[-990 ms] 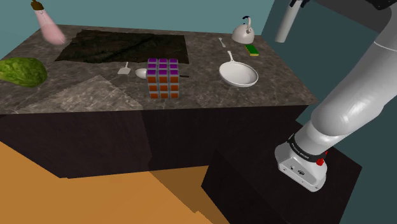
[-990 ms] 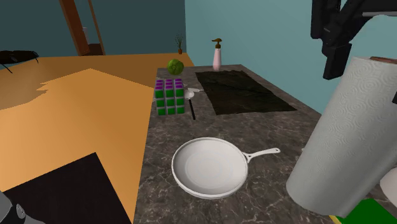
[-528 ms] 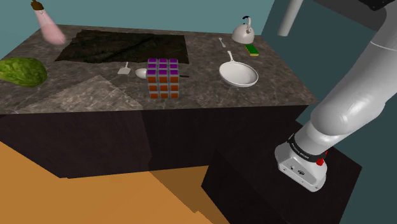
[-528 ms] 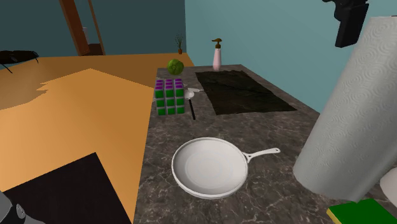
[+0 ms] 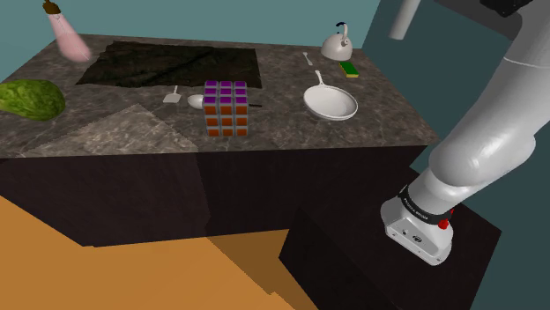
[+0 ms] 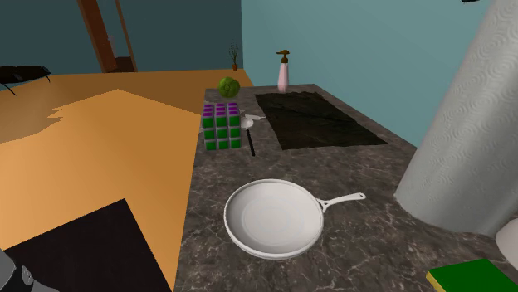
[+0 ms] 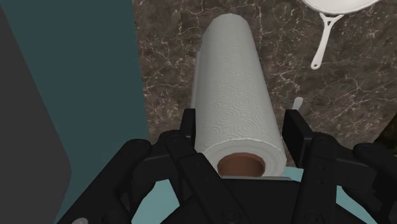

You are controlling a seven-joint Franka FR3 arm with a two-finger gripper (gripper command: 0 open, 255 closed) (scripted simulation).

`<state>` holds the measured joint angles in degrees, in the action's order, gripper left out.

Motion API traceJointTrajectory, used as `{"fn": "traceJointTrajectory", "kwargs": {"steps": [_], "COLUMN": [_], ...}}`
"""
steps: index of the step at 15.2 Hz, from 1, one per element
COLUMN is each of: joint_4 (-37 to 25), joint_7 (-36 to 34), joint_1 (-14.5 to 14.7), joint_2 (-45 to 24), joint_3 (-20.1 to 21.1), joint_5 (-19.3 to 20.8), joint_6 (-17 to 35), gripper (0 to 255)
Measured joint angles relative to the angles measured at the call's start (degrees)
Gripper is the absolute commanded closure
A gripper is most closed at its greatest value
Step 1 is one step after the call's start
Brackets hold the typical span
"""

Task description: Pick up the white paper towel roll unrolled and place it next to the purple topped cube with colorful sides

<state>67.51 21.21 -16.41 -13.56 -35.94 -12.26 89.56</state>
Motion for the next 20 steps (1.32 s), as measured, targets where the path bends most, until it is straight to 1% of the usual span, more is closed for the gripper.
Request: {"fn": "traceJointTrajectory", "kwargs": {"steps": [2,3,5,8,10,12,18,20], "joint_4": [1.9,5.0,8.8,13.9,16.1,19.7,24.8,25.5], "joint_7": [-1.5,-3.3,-6.7,-11.9,-15.1,-18.9,-28.7,-31.6], "joint_1": [1.7,3.8,6.7,10.3,11.9,13.7,17.4,18.4], "joint_2": [2.0,4.5,8.2,13.0,15.5,18.7,23.4,24.4], "joint_3": [0.3,0.9,2.1,4.5,6.1,8.3,14.4,16.3], "joint_5": [1.5,3.4,6.3,10.1,12.0,14.2,17.4,18.1], "joint_6": [0.3,1.4,2.5,3.8,3.9,4.8,5.0,4.6], "gripper": [255,255,255,255,255,255,255,255]}}
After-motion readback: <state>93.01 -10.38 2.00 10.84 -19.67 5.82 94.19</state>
